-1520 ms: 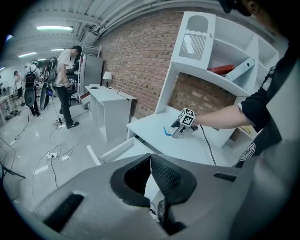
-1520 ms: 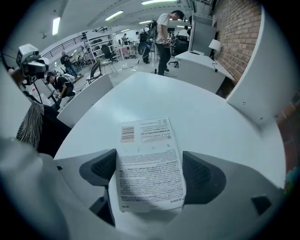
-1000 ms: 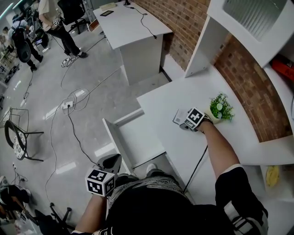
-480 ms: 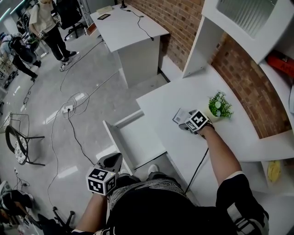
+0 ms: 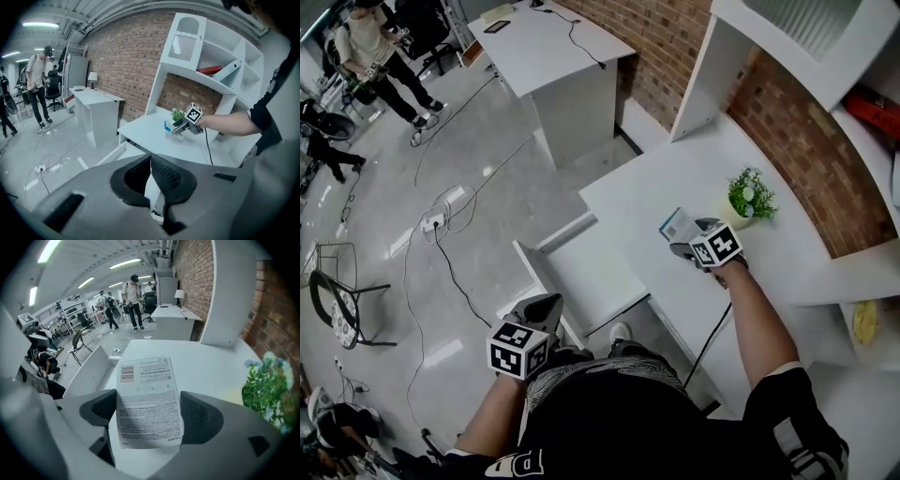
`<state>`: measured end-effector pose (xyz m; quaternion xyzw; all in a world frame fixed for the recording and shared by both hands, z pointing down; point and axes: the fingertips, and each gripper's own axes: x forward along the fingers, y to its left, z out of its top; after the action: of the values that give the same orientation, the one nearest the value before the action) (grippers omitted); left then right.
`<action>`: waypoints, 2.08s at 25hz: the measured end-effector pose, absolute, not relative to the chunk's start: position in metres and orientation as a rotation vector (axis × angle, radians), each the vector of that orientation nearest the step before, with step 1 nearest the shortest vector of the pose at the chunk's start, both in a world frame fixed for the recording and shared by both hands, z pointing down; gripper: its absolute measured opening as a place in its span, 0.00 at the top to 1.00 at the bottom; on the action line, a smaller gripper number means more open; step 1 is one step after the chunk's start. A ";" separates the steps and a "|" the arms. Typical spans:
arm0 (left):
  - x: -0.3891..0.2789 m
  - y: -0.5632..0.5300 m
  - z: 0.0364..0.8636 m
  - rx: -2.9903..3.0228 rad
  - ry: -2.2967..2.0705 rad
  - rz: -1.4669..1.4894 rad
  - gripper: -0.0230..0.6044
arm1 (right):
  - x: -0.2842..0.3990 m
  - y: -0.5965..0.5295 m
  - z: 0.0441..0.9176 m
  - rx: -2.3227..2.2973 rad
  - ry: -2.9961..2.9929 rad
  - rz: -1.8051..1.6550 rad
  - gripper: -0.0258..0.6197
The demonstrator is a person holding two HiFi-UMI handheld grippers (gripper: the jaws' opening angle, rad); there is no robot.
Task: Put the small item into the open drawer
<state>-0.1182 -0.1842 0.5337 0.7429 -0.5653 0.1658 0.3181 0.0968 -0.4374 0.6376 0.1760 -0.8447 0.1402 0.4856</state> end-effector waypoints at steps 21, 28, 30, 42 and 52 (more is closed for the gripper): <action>-0.175 -0.209 0.547 2.189 -1.158 0.511 0.94 | 0.011 -0.290 0.636 0.763 -2.139 0.719 0.31; -0.194 -0.212 0.560 2.260 -1.042 0.558 0.94 | -0.021 -0.248 0.667 0.760 -2.040 0.618 0.31; -0.198 -0.210 0.564 2.270 -1.005 0.577 0.94 | -0.025 -0.241 0.676 0.767 -2.008 0.600 0.31; -0.205 -0.194 0.589 2.284 -0.878 0.631 0.94 | -0.046 -0.227 0.730 0.730 -1.900 0.522 0.31; -0.224 -0.206 0.605 2.177 -0.988 0.591 0.94 | -0.068 -0.254 0.781 0.634 -1.834 0.471 0.31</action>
<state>-0.2240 -0.2057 0.6053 0.8335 -0.3784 0.2262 0.3330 -0.0675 -0.2538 0.7809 0.2669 -0.7721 0.1983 0.5415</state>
